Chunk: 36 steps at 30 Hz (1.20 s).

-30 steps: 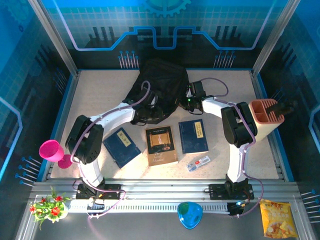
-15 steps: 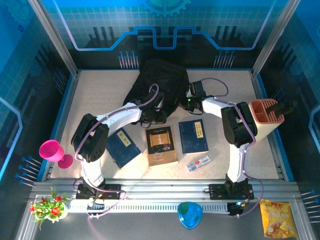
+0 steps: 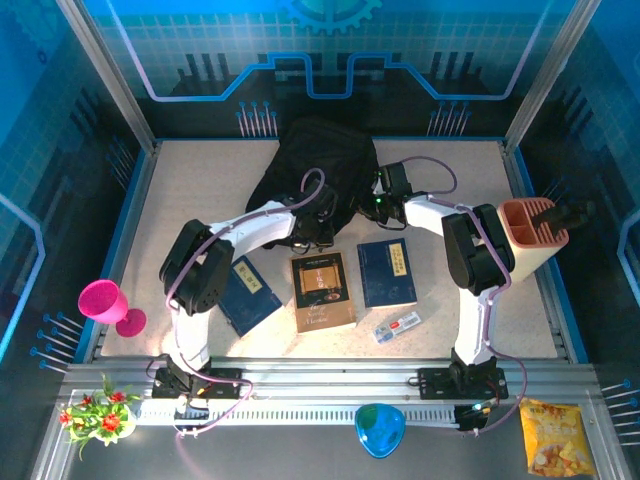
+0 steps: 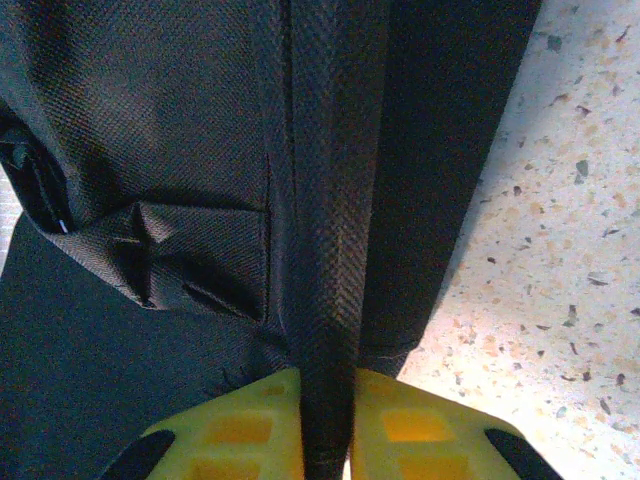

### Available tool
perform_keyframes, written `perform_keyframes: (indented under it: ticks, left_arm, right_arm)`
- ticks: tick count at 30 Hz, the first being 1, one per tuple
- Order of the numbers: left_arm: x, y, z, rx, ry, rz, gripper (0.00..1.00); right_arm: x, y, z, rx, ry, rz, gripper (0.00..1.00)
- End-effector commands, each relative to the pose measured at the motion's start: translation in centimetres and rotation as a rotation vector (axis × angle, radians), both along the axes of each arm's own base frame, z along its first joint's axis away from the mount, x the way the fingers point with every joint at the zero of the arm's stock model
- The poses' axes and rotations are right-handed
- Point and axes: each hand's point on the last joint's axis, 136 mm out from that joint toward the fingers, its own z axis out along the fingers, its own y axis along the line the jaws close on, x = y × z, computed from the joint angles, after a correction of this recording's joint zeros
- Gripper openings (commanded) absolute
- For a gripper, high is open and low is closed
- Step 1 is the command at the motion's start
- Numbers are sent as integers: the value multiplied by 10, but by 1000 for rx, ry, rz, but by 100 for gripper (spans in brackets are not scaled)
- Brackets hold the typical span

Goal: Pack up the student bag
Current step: Unzip the student bag at the top-center of the table.

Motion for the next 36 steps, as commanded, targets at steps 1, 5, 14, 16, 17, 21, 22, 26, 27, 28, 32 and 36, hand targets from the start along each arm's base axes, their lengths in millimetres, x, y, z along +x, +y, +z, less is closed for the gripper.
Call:
perform_keyframes:
  ticks: [1, 5, 14, 16, 17, 21, 22, 26, 27, 28, 32, 36]
  left_arm:
    - [-2, 5, -3, 44, 23, 40, 24]
    - [-3, 5, -5, 49, 33, 42, 26]
    - [-2, 0, -13, 51, 60, 35, 29]
    - [-4, -1, -14, 50, 73, 36, 29]
    - [-8, 0, -13, 54, 86, 42, 29]
    - [-13, 9, 3, 86, 41, 52, 30]
    - [-14, 11, 7, 84, 27, 55, 30]
    - [-19, 10, 0, 71, 41, 63, 35]
    - [-19, 10, -2, 69, 47, 70, 36]
    - [-19, 9, -3, 69, 47, 74, 36]
    - [-8, 1, -7, 48, 24, 68, 37]
    - [0, -9, -10, 33, 30, 61, 36]
  right_arm:
    - [-7, 3, -6, 10, 28, 8, 18]
    - [-7, 3, -5, 10, 25, 9, 18]
    - [-7, 4, -6, 15, 26, 12, 18]
    - [-7, 4, -5, 16, 25, 13, 18]
    - [-7, 4, -5, 16, 26, 13, 18]
    - [-7, 3, -5, 10, 23, 12, 18]
    - [-7, 3, -5, 11, 24, 13, 18]
    - [-6, 5, -6, 17, 26, 15, 19]
    - [-6, 5, -6, 19, 27, 17, 19]
    - [-6, 5, -6, 19, 28, 16, 19]
    - [-7, 4, -6, 18, 24, 15, 19]
    - [-7, 5, -4, 22, 22, 17, 19]
